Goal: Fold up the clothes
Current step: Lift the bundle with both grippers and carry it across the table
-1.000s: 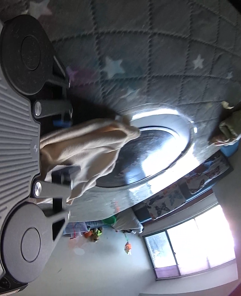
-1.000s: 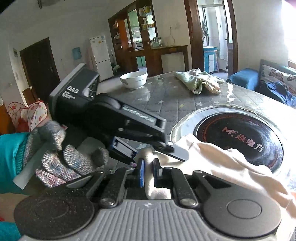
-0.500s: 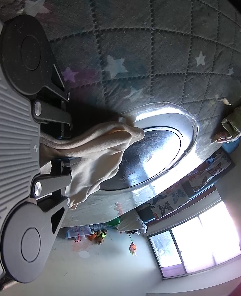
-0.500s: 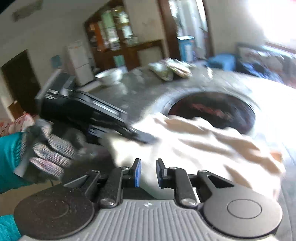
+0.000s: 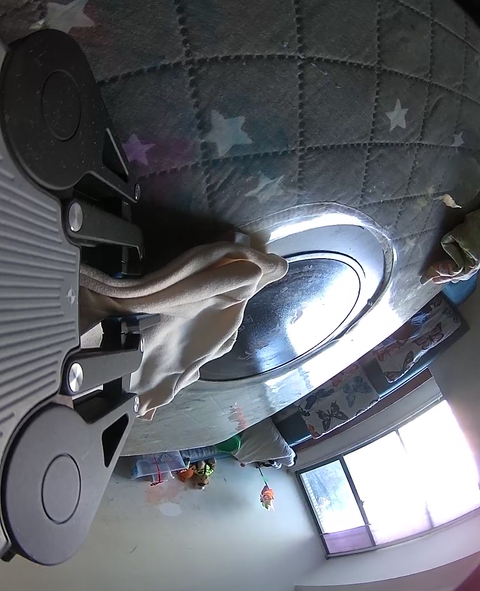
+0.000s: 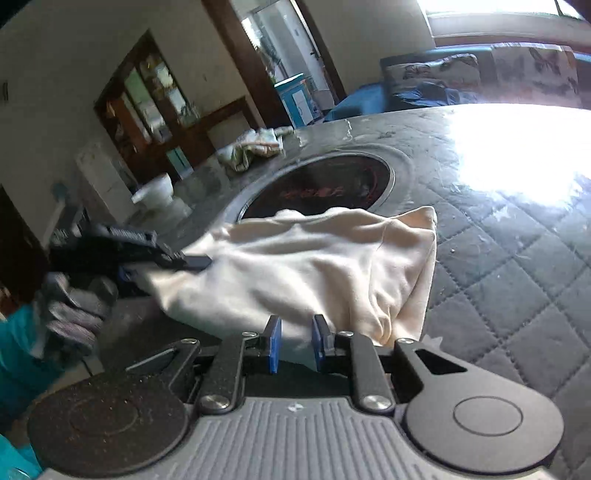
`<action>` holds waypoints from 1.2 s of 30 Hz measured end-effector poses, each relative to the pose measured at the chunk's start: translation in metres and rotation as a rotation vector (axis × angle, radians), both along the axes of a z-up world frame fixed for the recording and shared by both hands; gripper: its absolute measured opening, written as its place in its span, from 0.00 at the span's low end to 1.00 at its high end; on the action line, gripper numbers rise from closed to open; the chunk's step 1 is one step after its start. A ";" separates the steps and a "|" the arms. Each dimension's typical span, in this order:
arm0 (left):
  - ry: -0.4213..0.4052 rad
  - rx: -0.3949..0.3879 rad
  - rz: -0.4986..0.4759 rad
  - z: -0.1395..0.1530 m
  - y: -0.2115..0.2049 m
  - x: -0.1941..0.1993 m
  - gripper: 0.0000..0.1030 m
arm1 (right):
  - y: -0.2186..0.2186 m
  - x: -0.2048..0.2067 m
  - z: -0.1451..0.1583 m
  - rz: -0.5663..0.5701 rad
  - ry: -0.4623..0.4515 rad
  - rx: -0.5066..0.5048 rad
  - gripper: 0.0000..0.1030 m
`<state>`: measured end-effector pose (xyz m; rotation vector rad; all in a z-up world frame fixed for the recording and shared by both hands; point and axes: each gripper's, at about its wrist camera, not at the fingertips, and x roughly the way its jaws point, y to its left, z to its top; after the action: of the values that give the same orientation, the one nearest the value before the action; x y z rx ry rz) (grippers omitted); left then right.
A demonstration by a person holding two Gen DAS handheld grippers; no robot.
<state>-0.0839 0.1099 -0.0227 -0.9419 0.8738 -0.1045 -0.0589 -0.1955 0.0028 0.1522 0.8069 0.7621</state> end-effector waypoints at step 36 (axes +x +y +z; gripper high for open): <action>-0.063 0.153 -0.106 0.040 -0.035 0.020 0.16 | -0.022 0.059 -0.008 -0.267 -0.073 0.028 0.07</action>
<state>-0.0634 0.0745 0.0176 -0.7459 0.8605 -0.1555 -0.0002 -0.2177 -0.0051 0.2501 0.6900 0.5242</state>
